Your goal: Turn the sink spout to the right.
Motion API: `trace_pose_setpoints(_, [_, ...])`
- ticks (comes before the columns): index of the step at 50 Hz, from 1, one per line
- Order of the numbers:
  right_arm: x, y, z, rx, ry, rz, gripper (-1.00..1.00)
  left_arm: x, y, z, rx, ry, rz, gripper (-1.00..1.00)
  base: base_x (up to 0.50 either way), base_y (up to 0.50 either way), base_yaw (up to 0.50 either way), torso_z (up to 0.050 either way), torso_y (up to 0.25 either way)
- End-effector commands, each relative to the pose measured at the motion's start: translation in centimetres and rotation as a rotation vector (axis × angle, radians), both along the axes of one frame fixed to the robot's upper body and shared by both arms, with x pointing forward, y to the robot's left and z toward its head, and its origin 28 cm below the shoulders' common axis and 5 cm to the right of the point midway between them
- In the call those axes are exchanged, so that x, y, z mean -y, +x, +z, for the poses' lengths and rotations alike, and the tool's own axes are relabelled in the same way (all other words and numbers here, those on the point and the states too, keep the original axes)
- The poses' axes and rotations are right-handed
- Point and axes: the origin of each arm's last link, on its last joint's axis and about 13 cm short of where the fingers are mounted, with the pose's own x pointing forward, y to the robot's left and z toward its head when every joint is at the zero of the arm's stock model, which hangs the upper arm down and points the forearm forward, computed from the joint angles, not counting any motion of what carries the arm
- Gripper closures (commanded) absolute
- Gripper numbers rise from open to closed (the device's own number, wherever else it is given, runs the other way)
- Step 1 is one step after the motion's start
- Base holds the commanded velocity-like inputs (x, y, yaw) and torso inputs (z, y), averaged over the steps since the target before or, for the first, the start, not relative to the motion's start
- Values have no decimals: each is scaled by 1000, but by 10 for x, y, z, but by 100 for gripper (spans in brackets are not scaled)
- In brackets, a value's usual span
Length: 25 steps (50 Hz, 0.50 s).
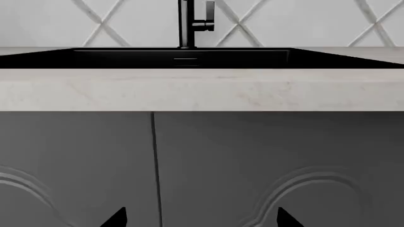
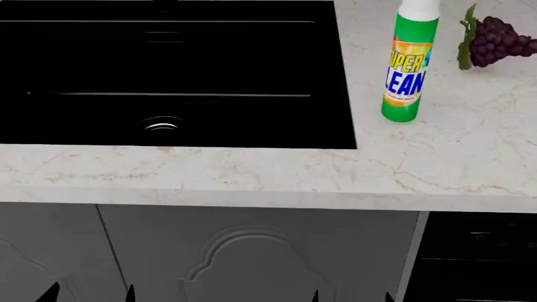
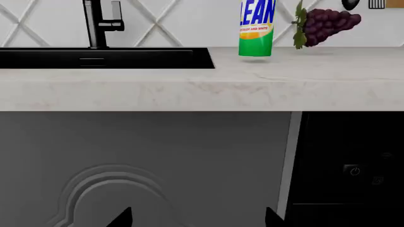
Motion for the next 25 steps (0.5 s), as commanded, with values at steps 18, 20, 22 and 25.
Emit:
trace_pose_setpoints(18, [1,1,-5,2,-6,-5,-100,0,-8,6,113,-30,-90,-100,0,0,0,8,0])
trace_pose_setpoints(20, [1,2,-5,1,-6,-5,-100,0,-8,6,109,-35,-101,-100,0,0,0,50,0])
trace_pose_setpoints(22, [1,2,-5,2,-6,-5,-100,1,-8,5,108,-30,-107,-100,0,0,0,50,0])
trace_pose_setpoints(25, [1,2,-4,1,-7,-5,-100,1,-8,6,111,-29,-109,-100,0,0,0,50,0])
